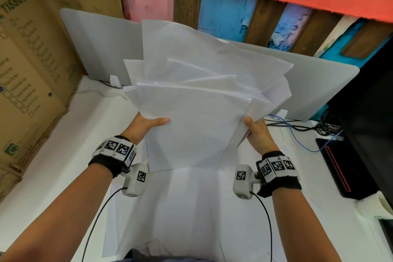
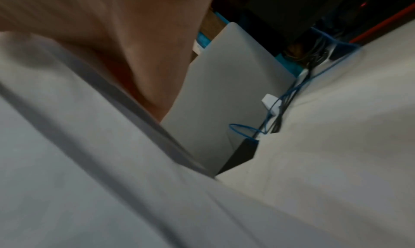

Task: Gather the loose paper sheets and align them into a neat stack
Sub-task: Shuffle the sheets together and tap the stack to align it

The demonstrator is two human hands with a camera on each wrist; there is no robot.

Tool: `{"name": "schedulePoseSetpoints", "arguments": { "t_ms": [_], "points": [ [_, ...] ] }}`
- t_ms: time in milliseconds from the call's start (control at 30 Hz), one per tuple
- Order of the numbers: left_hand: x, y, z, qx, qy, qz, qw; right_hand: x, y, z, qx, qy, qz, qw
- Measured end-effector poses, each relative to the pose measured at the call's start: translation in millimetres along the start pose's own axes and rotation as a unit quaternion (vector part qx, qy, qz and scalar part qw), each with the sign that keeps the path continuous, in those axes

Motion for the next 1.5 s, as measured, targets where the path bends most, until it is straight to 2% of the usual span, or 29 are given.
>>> {"name": "schedulePoseSetpoints", "arguments": {
  "t_ms": [133,200,333,500,633,767,900,1000,1200,1300,1400,1500],
  "points": [
    [5.7,-0.6,-0.2,0.002,-0.001,-0.005,1.0,11.8,-2.8,12.5,0.019,-0.086,-0.001,0.996],
    [10.2,1.8,1.1,0.01,0.01,-0.009,1.0,21.2,-3.7,2.1,0.009,-0.065,0.001,0.998],
    [5.1,4.6,7.3,0.039,-0.006,0.022,0.999,22.6,-7.1,-15.1,-0.018,-0.032,-0.011,0.999],
    [20.2,-1.1,0.9,0.045,0.01,0.041,0.998,23.9,-11.8,13.6,0.002,-0.08,0.037,0.996],
    [32.7,0.7,18.2,0.11,0.011,0.11,0.988,29.7,-16.9,1.2,-0.039,-0.026,0.098,0.994],
    [36.2,1.4,35.2,0.158,-0.014,0.142,0.977,28.1,-19.7,-6.8,-0.061,0.027,0.134,0.989],
    [26.6,-6.1,19.6,0.118,-0.004,0.123,0.985,21.4,-18.1,17.5,-0.024,-0.019,0.108,0.994],
    [26.6,-9.3,16.3,0.092,0.005,0.111,0.989,19.4,-15.3,28.8,0.016,-0.049,0.128,0.991],
    [21.0,0.4,40.9,0.146,-0.021,0.112,0.983,18.3,-17.2,-0.2,-0.03,-0.031,0.077,0.996],
    [24.7,2.8,48.4,0.158,-0.021,0.086,0.983,25.7,-20.9,-15.2,-0.059,-0.039,0.047,0.996],
    [21.9,6.5,53.2,0.176,-0.046,0.1,0.978,25.9,-18.1,-25.5,-0.066,-0.011,0.037,0.997],
    [14.8,4.9,36.5,0.138,-0.03,0.089,0.986,20.4,-11.1,-11.5,-0.025,-0.068,0.038,0.997]
  ]
}}
Point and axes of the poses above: each hand's wrist, its own y-axis towards the middle knuckle, its own x-axis out of the palm, z = x × y, the point moved 3 cm from there along y, towards the middle knuckle, and after that the axes turned 14 degrees about x, right-handed, at the moved point
